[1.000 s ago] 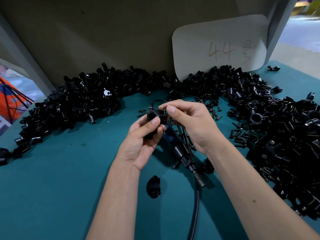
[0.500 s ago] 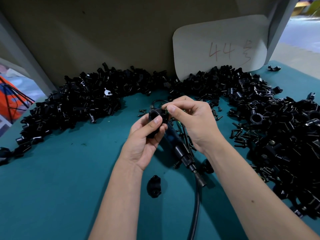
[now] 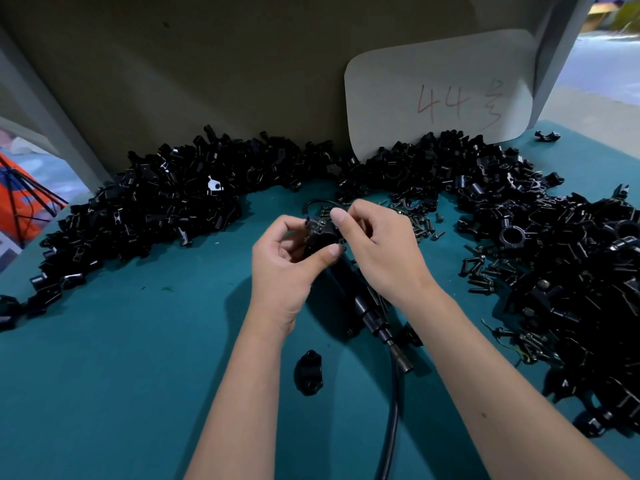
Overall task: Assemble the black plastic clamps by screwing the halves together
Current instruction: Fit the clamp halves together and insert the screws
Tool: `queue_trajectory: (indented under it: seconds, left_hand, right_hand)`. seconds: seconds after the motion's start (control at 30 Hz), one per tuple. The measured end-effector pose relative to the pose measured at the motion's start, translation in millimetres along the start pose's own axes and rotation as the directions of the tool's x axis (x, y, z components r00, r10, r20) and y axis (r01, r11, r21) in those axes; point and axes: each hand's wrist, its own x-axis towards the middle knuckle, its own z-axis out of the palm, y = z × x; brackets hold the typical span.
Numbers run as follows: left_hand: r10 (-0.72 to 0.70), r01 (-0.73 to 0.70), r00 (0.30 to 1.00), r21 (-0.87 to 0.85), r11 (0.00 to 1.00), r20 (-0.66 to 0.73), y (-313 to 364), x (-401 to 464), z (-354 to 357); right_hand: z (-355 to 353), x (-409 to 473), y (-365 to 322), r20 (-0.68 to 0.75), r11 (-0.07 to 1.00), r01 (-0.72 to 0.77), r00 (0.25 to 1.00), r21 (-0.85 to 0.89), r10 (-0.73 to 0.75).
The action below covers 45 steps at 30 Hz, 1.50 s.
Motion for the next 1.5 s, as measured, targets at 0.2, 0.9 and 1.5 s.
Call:
queue_trajectory:
  seconds: [0.2,0.9,1.5]
  left_hand:
    - [-0.104,0.106,0.994,-0.069,0.992,0.028,1.6,-0.4,-2.4]
    - [-0.139,0.153,0.985,-0.133,0.979,0.104,-1.7,-1.2,1.5]
    - [-0.120,0.134,0.990,-0.210,0.968,0.081,1.2,-3.0,10.9]
  right_hand:
    - [-7.0,4.1,7.4,0.202,0.991,0.100,0.976,-0.088,-0.080]
    - [-12.5,1.0,11.5,0.208,0.986,0.103,0.975,-0.132,-0.074]
    - [-27.9,5.0,10.6,0.313,0.996,-0.079,0.945,-0.048,0.090]
